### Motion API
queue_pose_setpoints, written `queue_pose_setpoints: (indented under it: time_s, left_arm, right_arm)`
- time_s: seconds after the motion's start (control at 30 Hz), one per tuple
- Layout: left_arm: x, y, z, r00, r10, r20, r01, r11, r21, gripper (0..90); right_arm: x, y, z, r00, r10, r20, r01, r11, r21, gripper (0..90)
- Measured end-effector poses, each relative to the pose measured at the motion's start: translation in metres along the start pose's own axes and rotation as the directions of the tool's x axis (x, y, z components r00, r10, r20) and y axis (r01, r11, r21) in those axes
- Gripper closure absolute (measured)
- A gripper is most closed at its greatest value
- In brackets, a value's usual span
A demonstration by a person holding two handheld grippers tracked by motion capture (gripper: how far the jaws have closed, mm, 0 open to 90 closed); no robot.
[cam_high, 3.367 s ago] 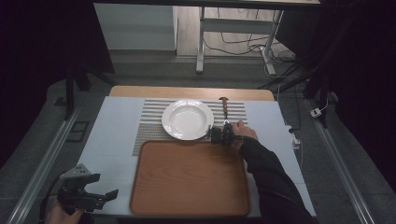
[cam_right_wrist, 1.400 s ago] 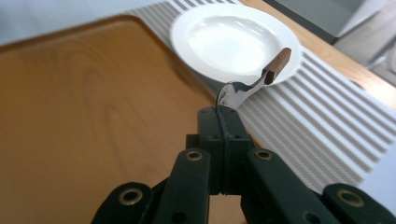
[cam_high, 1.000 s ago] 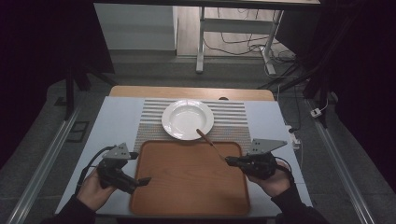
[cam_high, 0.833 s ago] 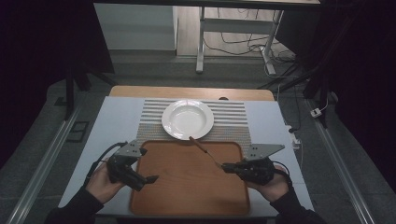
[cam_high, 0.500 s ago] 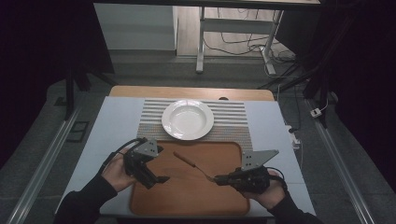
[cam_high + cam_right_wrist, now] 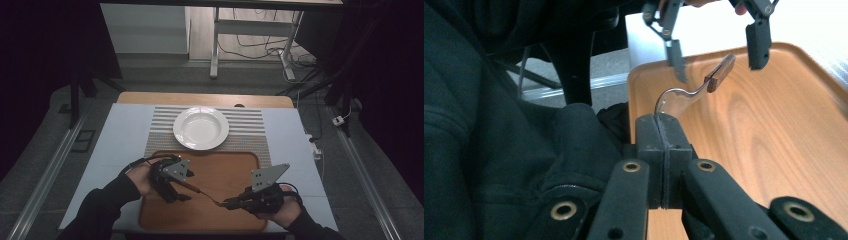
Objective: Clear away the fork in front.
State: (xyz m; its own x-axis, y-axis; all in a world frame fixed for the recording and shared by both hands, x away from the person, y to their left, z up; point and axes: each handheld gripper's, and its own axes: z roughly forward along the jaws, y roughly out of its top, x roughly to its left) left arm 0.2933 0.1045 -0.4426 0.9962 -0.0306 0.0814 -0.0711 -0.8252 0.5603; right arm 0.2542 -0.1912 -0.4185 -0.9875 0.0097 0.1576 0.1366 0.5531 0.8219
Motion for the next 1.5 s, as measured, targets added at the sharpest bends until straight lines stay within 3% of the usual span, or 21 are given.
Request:
queue_pose_setpoints:
  time_s: [0.23, 0.4, 0.63, 0.77, 0.83, 0.87, 0.93, 0.97, 1.0, 1.03, 1.07, 1.1, 1.13, 1.17, 1.2, 1.23, 1.27, 1.3, 1.33, 1.47, 1.5]
  left_arm:
    - [0.003, 0.008, 0.000, 0.9950, 0.048, 0.088, -0.051, 0.9984, 0.025, 62.1]
    - [0.003, 0.014, 0.004, 0.9822, 0.080, 0.170, -0.090, 0.9949, 0.047, 72.6]
    - [-0.002, 0.016, 0.006, 0.9625, 0.153, 0.224, -0.170, 0.9838, 0.057, 78.8]
    - [-0.003, 0.013, 0.003, 0.9696, 0.078, 0.232, -0.094, 0.9939, 0.059, 80.3]
    - [-0.004, 0.009, 0.000, 0.9779, 0.036, 0.206, -0.049, 0.9971, 0.059, 80.3]
    - [-0.003, 0.007, -0.001, 0.9806, 0.010, 0.196, -0.022, 0.9979, 0.061, 80.3]
    - [-0.005, -0.001, -0.005, 0.9850, -0.066, 0.159, 0.056, 0.9963, 0.065, 80.2]
    - [-0.005, -0.001, -0.005, 0.9850, -0.066, 0.159, 0.056, 0.9963, 0.065, 80.2]
    - [-0.006, -0.004, -0.006, 0.9846, -0.097, 0.146, 0.089, 0.9940, 0.064, 80.2]
    - [-0.007, -0.007, -0.008, 0.9832, -0.125, 0.133, 0.117, 0.9908, 0.068, 80.2]
    - [-0.008, -0.014, -0.011, 0.9771, -0.180, 0.113, 0.173, 0.9824, 0.070, 80.2]
    - [-0.008, -0.014, -0.011, 0.9771, -0.180, 0.113, 0.173, 0.9824, 0.070, 80.2]
    - [-0.009, -0.017, -0.012, 0.9728, -0.210, 0.098, 0.205, 0.9769, 0.062, 80.2]
    - [-0.010, -0.019, -0.014, 0.9676, -0.238, 0.083, 0.234, 0.9704, 0.060, 80.2]
    - [-0.011, -0.022, -0.015, 0.9630, -0.261, 0.067, 0.257, 0.9645, 0.061, 80.2]
    - [-0.012, -0.023, -0.016, 0.9573, -0.285, 0.049, 0.282, 0.9573, 0.066, 80.2]
    - [-0.013, -0.025, -0.016, 0.9502, -0.310, 0.030, 0.308, 0.9490, 0.069, 80.1]
    - [-0.014, -0.027, -0.017, 0.9415, -0.337, 0.016, 0.335, 0.9396, 0.073, 80.1]
    - [-0.014, -0.028, -0.018, 0.9328, -0.360, 0.004, 0.359, 0.9303, 0.074, 80.2]
    - [-0.016, -0.033, -0.018, 0.8858, -0.463, -0.029, 0.464, 0.8829, 0.072, 80.2]
    - [-0.017, -0.035, -0.018, 0.8760, -0.481, -0.041, 0.482, 0.8729, 0.074, 80.1]
  right_arm:
    - [0.002, 0.001, 0.002, 0.9988, -0.029, -0.039, 0.029, 0.999, 0.015, 89.4]
    - [0.002, 0.001, 0.001, 0.9977, -0.039, -0.055, 0.041, 0.999, 0.029, 89.4]
    - [-0.001, -0.002, 0.002, 0.9944, -0.037, -0.099, 0.041, 0.999, 0.035, 88.6]
    - [-0.005, -0.005, -0.001, 0.9990, -0.006, -0.045, 0.007, 1.000, 0.006, 83.4]
    - [-0.005, -0.004, -0.005, 0.9992, 0.010, 0.040, -0.010, 1.000, -0.009, 74.5]
    - [-0.005, -0.004, -0.005, 0.9992, 0.010, 0.040, -0.010, 1.000, -0.009, 74.5]
    - [-0.004, -0.005, -0.010, 0.9911, 0.034, 0.129, -0.030, 0.999, -0.034, 65.8]
    - [-0.004, -0.005, -0.010, 0.9911, 0.034, 0.129, -0.030, 0.999, -0.034, 65.8]
    - [-0.003, -0.008, -0.015, 0.9814, 0.049, 0.186, -0.042, 0.998, -0.044, 59.3]
    - [-0.003, -0.008, -0.015, 0.9814, 0.049, 0.186, -0.042, 0.998, -0.044, 59.3]
    - [0.000, -0.011, -0.019, 0.9695, 0.069, 0.235, -0.059, 0.997, -0.053, 52.5]
    - [0.001, -0.012, -0.022, 0.9618, 0.081, 0.262, -0.067, 0.996, -0.061, 48.9]
    - [0.002, -0.014, -0.024, 0.9542, 0.092, 0.285, -0.075, 0.995, -0.072, 45.3]
    - [0.002, -0.014, -0.024, 0.9542, 0.092, 0.285, -0.075, 0.995, -0.072, 45.3]
    - [0.006, -0.018, -0.029, 0.9352, 0.113, 0.336, -0.087, 0.992, -0.089, 37.4]
    - [0.006, -0.018, -0.029, 0.9352, 0.113, 0.336, -0.087, 0.992, -0.089, 37.4]
    - [0.008, -0.022, -0.034, 0.9185, 0.139, 0.370, -0.106, 0.988, -0.108, 31.1]
    - [0.008, -0.022, -0.034, 0.9185, 0.139, 0.370, -0.106, 0.988, -0.108, 31.1]
    - [0.009, -0.024, -0.036, 0.9069, 0.152, 0.393, -0.115, 0.986, -0.117, 27.8]
    - [0.013, -0.032, -0.043, 0.8676, 0.198, 0.456, -0.154, 0.979, -0.132, 18.4]
    - [0.014, -0.034, -0.045, 0.8635, 0.208, 0.459, -0.162, 0.977, -0.138, 18.1]
